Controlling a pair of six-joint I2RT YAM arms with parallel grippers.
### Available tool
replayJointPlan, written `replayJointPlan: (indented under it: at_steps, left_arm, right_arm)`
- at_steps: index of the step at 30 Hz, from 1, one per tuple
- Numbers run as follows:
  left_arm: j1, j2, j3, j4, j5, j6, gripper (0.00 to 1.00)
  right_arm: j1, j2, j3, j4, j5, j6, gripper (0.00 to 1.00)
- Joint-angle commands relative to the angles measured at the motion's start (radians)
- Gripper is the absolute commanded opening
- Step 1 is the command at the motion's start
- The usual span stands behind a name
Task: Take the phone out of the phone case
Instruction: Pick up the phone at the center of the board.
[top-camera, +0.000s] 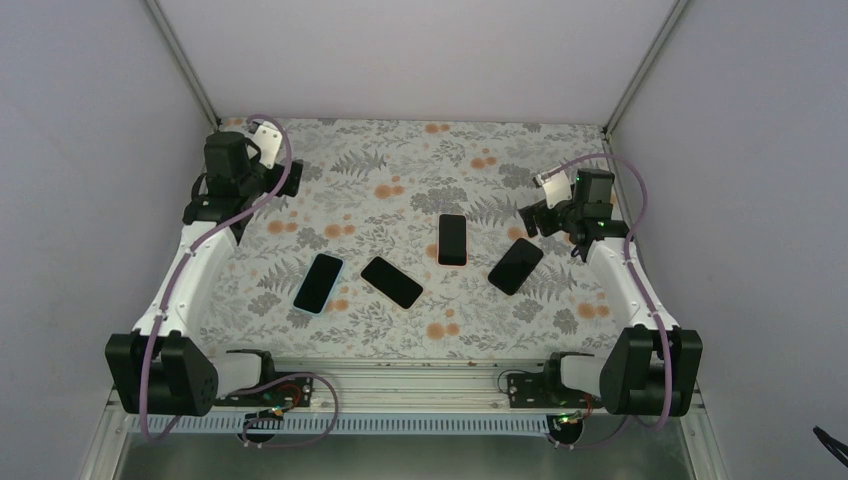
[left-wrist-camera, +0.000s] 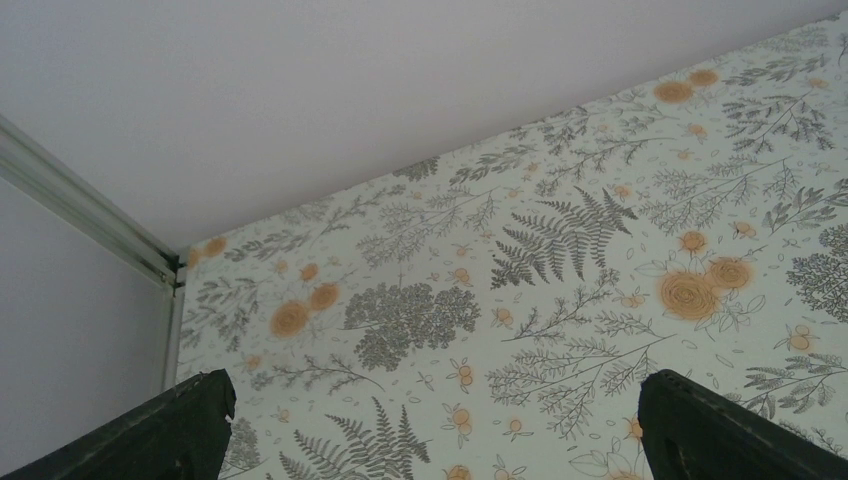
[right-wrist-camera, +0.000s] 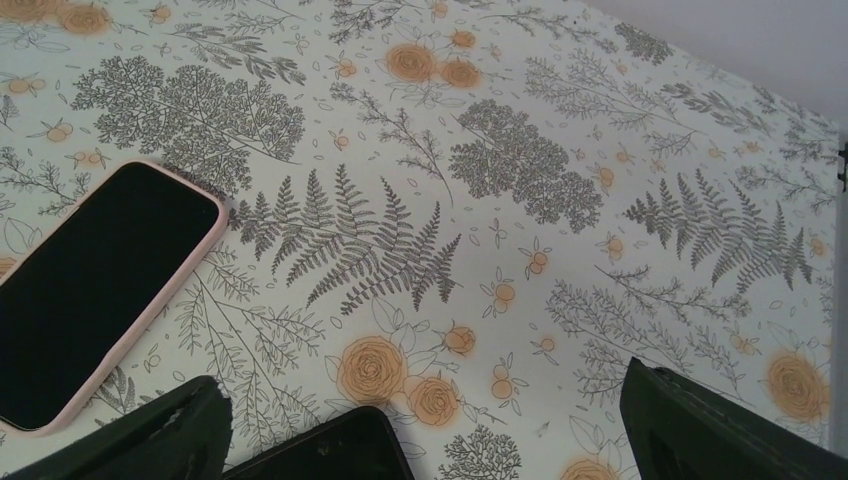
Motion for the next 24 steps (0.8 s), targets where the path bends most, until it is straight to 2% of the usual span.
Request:
replayJointPlan:
  at_steps: [1, 4, 5, 9, 13, 15, 24]
  left_arm:
    - [-0.001, -0.031, -0.001, -0.003, 0.013, 0.015, 1.00]
    - [-0.001, -0.040, -0.010, 0.006, 0.034, 0.027, 1.00]
    - [-0.001, -0.041, -0.013, 0.006, 0.042, 0.033, 1.00]
    - [-0.001, -0.039, -0.026, 0.009, 0.047, 0.039, 1.00]
    - [-0.001, -0.036, -0.034, 0.016, 0.041, 0.039, 1.00]
    - [-0.001, -0.036, -0.037, 0.017, 0.038, 0.041, 1.00]
    - [-0.001, -0.030, -0.054, 0.025, 0.026, 0.044, 1.00]
  right_arm:
    - [-0.008, 0.000, 0.049, -0.031, -0.012, -0.032, 1.00]
    - [0.006, 0.019, 0.053, -0.080, -0.010, -0.105, 0.99]
    - [0.022, 0.032, 0.061, -0.128, -0.014, -0.147, 0.96]
    - [0.144, 0.082, 0.065, -0.293, 0.039, -0.254, 0.70]
    - [0.224, 0.132, 0.052, -0.324, 0.104, -0.275, 0.06]
    - [0.244, 0.179, 0.063, -0.342, 0.107, -0.272, 0.03]
    - [0.364, 0.359, 0.057, -0.259, 0.133, -0.231, 0.04]
